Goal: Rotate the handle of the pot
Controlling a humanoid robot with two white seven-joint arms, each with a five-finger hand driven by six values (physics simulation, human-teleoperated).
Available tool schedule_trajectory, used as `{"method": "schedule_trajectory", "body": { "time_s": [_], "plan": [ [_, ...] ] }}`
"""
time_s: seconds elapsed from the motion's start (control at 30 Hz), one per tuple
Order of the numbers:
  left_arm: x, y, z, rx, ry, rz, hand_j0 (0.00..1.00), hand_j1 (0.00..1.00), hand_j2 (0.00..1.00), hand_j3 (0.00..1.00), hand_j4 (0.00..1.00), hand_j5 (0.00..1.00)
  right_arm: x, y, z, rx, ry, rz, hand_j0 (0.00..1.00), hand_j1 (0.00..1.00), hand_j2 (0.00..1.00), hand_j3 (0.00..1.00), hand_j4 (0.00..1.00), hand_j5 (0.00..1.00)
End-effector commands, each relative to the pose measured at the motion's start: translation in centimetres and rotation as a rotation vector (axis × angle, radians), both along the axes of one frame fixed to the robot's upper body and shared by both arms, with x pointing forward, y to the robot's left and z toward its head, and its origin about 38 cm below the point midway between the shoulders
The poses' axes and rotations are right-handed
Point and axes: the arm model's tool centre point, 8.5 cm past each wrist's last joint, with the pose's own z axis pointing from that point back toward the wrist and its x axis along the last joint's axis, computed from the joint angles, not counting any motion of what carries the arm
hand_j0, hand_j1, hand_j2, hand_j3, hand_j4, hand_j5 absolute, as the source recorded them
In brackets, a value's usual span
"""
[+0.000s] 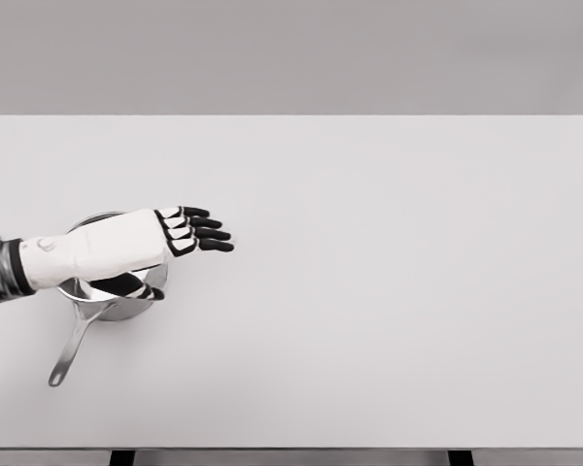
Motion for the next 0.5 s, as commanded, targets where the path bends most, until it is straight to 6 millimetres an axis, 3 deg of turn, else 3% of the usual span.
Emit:
{"method": "schedule_trajectory", "body": {
  "time_s": [0.0,0.07,0.3,0.47],
  "plan": [
    [-0.1,0.5,0.0,0.012,0.008,0.009,1.0,1.0,1.0,1.0,1.0,1.0,-0.1,0.0,0.0,0.0,0.001,-0.002,1.0,1.0,1.0,1.0,1.0,1.0],
    [-0.8,0.6,-1.2,0.012,0.043,0.012,1.0,1.0,1.0,1.0,1.0,1.0,0.0,0.0,0.0,0.0,-0.001,-0.002,1.0,1.0,1.0,1.0,1.0,1.0],
    [-1.5,1.8,-2.1,0.045,0.077,0.028,1.0,1.0,1.0,1.0,1.0,1.0,0.0,0.0,0.0,0.0,-0.001,-0.002,1.0,1.0,1.0,1.0,1.0,1.0],
    [-1.3,2.6,-1.4,0.043,0.056,0.048,1.0,1.0,1.0,1.0,1.0,1.0,0.0,0.0,0.0,0.0,-0.001,-0.002,1.0,1.0,1.0,1.0,1.0,1.0]
  ]
}}
